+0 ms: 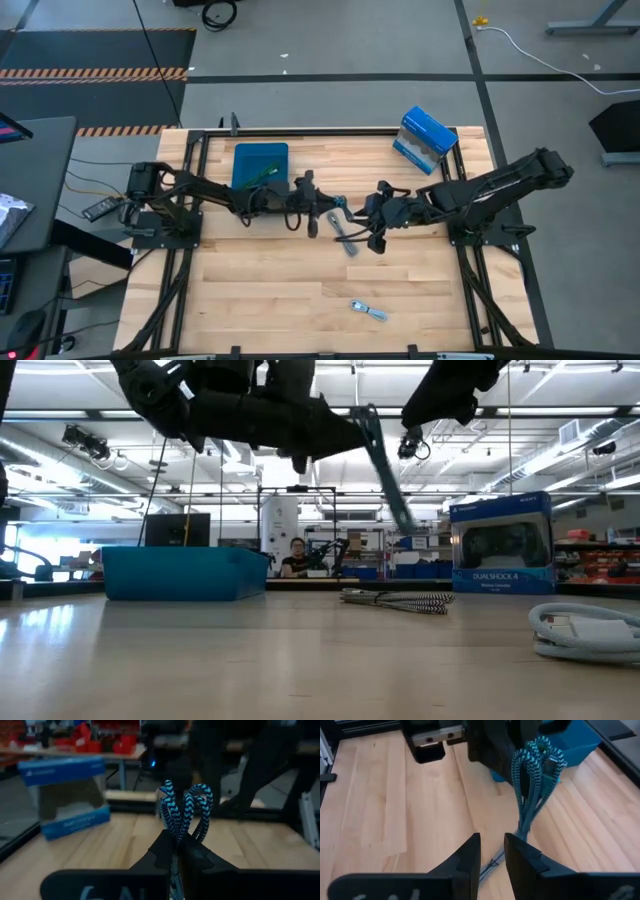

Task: Pick and place USB-C Cables
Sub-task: Put the black blue charger cable into the blue bin

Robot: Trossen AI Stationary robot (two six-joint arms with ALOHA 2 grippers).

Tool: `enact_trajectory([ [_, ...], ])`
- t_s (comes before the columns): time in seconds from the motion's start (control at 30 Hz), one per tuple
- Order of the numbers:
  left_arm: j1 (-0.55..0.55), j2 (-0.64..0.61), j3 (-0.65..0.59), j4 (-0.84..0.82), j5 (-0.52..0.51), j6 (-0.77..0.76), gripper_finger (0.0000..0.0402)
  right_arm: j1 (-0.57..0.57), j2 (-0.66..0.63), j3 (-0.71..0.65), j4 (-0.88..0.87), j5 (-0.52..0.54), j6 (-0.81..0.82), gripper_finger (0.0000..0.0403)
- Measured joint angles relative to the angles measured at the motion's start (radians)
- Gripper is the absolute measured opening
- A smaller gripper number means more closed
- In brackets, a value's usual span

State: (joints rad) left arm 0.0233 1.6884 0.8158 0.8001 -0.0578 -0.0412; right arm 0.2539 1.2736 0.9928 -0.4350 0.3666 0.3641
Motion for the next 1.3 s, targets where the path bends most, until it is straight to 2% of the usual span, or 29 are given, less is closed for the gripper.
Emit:
enact_trajectory([
  [0.13, 0.024, -0.070, 0.001, -0.133, -0.059, 0.024, 0.0016, 0.000, -0.032, 0.000, -0.032, 0.001, -0.008, 0.0092],
  [0.43, 0.096, -0.308, 0.001, -0.606, -0.282, 0.053, 0.0016, 0.001, -0.065, 0.000, -0.100, -0.002, -0.004, 0.0092],
  [0.6, 0.134, -0.406, 0.001, -0.821, -0.305, -0.041, 0.0016, 0.001, -0.066, 0.000, -0.076, -0.002, -0.072, 0.0092],
  [0.77, 0.161, -0.461, 0.000, -0.927, -0.326, -0.132, 0.0016, -0.014, -0.066, 0.000, 0.079, 0.004, -0.202, 0.0090],
  [0.93, 0.211, -0.483, 0.000, -0.960, -0.362, -0.194, 0.0016, -0.021, -0.066, 0.000, 0.245, 0.005, -0.322, 0.0090],
  [1.3, 0.369, -0.478, 0.000, -1.108, -0.359, -0.311, 0.0022, -0.021, -0.066, 0.000, 0.231, 0.006, -0.342, 0.0091],
])
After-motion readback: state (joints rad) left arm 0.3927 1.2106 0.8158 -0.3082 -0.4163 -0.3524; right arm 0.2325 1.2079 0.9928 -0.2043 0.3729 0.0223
